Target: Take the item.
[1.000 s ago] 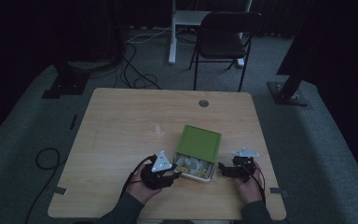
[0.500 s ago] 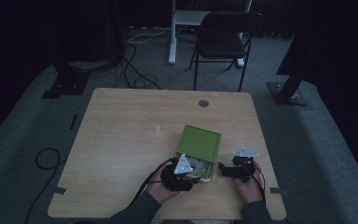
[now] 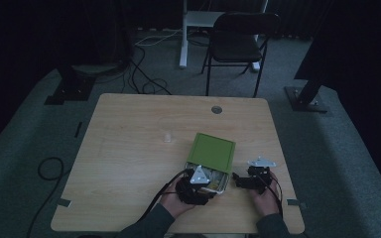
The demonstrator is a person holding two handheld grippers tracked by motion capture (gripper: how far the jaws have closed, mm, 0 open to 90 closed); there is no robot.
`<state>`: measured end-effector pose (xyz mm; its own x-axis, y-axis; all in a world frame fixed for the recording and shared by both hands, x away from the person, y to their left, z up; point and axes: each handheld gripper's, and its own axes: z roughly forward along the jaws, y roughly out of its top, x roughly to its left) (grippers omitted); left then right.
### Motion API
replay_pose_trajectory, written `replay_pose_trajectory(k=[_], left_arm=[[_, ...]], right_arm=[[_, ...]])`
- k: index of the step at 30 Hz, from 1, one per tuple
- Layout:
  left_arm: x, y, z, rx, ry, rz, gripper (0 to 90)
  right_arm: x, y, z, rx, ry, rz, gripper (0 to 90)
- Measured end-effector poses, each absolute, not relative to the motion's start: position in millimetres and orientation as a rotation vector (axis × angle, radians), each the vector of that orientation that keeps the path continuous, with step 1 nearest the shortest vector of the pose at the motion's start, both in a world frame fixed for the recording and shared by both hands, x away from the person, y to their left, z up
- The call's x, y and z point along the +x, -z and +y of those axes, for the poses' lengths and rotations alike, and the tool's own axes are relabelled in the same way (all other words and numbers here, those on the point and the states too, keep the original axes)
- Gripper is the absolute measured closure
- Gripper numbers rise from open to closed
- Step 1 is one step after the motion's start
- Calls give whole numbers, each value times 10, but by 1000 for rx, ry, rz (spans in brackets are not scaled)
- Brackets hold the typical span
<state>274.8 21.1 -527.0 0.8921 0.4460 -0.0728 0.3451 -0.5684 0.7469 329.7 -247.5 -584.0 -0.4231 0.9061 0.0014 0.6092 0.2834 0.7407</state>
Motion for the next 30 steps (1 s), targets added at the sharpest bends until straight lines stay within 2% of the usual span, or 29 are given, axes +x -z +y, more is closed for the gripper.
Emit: replay_pose_trajectory(k=[5,8,18,30], left_arm=[[2669,5271,239,2235,-147,552,566],[2639,5253,254,2255,-134,528,607],[2680,5091,90,2222,-303,555,641],[2790,5061,23,2194,-392,618,613]], right_arm=[[3296,5840,-2474,1361,-948,2136,106],[3296,5840,-2475,1361,-948,2136,106],[3295,5840,-2475,1361,-948,2135,106],[3293,5840,-2476,1360,-948,2135,106]])
